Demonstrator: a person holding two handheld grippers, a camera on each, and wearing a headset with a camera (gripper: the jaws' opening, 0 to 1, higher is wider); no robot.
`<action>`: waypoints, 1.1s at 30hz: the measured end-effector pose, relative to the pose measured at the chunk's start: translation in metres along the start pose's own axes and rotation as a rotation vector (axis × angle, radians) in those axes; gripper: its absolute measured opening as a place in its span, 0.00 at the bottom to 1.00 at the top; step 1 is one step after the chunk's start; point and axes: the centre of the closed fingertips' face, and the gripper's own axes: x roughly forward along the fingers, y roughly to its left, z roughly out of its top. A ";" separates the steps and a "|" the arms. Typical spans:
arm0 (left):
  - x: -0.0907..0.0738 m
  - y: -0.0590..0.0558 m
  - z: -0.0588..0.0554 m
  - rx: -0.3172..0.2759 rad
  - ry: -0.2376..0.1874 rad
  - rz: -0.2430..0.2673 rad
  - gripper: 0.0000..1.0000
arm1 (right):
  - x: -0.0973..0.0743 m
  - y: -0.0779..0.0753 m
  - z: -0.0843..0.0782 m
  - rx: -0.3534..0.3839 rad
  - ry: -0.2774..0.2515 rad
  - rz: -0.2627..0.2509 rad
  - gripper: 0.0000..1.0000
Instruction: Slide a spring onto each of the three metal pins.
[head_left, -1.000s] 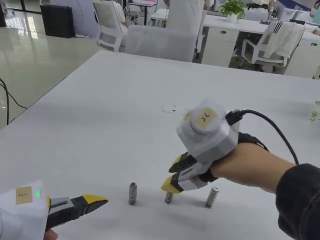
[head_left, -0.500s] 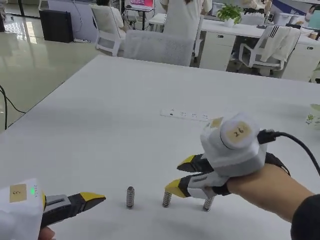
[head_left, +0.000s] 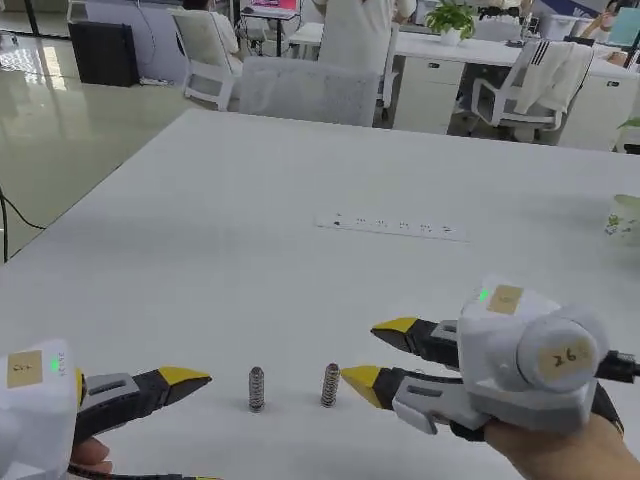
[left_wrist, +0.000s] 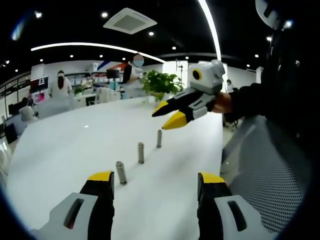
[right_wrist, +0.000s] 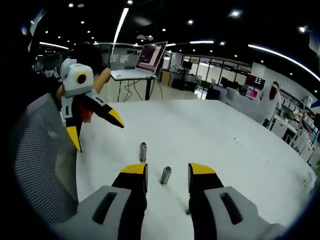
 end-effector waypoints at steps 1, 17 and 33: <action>0.001 -0.003 0.001 -0.018 -0.013 -0.007 0.63 | -0.003 -0.003 -0.002 0.005 0.002 -0.007 0.31; 0.006 -0.016 -0.012 -0.022 0.035 -0.060 0.62 | -0.022 -0.026 -0.024 0.107 -0.004 -0.050 0.46; 0.011 -0.011 -0.012 -0.036 0.006 -0.059 0.64 | -0.033 -0.010 -0.066 0.190 0.088 -0.005 0.73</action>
